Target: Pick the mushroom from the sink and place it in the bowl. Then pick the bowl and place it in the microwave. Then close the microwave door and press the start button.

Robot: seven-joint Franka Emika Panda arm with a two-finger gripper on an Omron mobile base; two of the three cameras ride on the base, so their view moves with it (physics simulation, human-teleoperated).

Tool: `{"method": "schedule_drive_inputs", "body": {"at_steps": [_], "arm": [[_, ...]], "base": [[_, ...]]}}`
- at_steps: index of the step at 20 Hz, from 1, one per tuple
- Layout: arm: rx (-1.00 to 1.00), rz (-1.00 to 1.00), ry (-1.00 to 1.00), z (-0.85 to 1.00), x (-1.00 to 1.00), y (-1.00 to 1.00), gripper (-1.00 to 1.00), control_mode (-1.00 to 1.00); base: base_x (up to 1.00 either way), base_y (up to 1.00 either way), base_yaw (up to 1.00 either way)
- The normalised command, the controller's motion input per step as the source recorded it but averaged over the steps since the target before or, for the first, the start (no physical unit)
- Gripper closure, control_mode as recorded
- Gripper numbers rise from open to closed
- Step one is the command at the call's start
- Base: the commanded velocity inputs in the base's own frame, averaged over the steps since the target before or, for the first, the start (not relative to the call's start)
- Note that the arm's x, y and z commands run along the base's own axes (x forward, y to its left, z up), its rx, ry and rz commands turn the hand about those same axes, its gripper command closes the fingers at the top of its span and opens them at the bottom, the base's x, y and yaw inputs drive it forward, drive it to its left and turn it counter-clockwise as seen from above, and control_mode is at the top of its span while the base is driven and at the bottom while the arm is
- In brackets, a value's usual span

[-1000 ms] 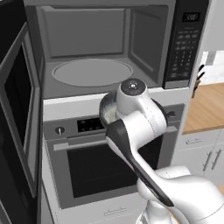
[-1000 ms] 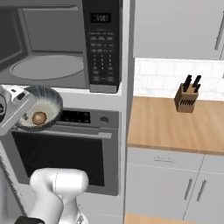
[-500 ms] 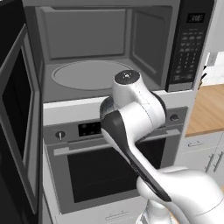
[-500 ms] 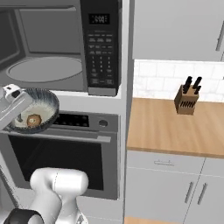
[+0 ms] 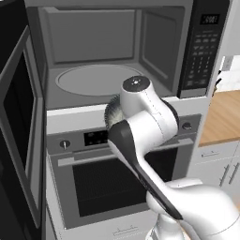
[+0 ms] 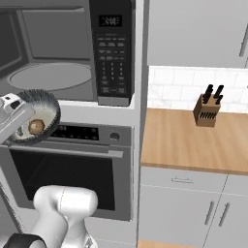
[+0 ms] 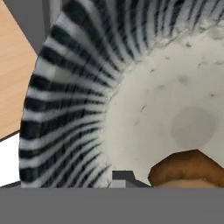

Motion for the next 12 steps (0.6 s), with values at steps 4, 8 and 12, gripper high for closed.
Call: {"method": "schedule_drive_inputs", "body": {"at_steps": [4,8,12], "arm": [[0.0,0.0,-0.27,0.04,-1.0,0.04,1.0,-1.0],[0.0,0.03,-0.1,0.65,-0.24,0.01,1.0,-1.0],[-0.07,0.02,-0.11,0.99,0.06,0.0,1.0,-1.0]], "base": [[0.0,0.0,0.0],[0.0,0.0,0.0],[0.0,0.0,0.0]]}}
